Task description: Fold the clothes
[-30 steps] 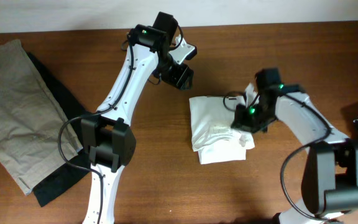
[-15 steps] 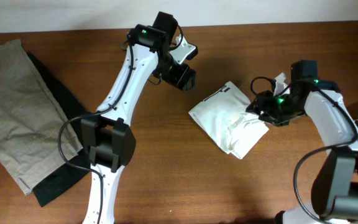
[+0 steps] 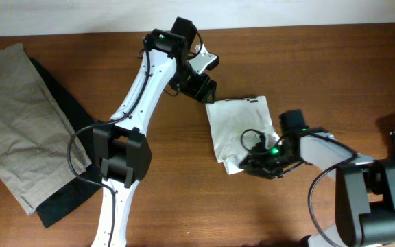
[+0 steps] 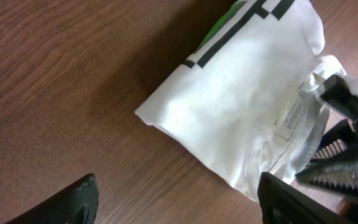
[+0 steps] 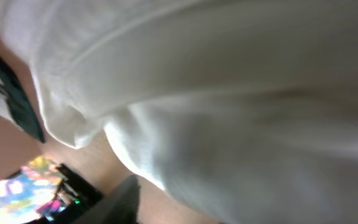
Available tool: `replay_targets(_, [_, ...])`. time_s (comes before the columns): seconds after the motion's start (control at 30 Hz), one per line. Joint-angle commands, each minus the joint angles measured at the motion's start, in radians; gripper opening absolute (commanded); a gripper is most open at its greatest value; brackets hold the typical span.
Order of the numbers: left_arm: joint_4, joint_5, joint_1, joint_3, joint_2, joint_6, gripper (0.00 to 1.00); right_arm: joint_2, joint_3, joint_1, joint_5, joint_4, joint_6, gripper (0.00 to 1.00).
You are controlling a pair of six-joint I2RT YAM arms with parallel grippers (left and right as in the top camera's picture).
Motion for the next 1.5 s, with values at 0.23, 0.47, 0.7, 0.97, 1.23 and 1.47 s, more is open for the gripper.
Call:
replay_targets(0.23, [-0.019,0.010,0.007,0.004,0.007,0.043,0.82,-0.145,0.054,-0.360,0.125,0.134,-0.185,0.68])
replay_targets(0.47, [-0.030,0.010,0.008,0.004,0.007,0.043,0.82,0.192,0.054,-0.238,-0.170,0.411,-0.226,0.75])
replay_targets(0.7, [-0.034,0.010,0.008,0.004,0.007,0.043,0.82,0.192,0.055,-0.143,-0.124,0.420,-0.170,0.18])
replay_targets(0.97, [-0.037,0.010,0.008,0.004,0.007,0.043,0.82,0.216,0.055,-0.038,-0.059,0.573,-0.037,0.05])
replay_targets(1.23, [-0.040,0.010,0.014,0.004,0.007,0.043,0.82,-0.220,0.055,-0.152,-0.068,0.430,-0.021,0.04])
replay_targets(1.47, [-0.042,0.010,0.019,0.004,0.007,0.043,0.82,-0.620,0.055,-0.656,0.071,0.138,-0.011,0.04])
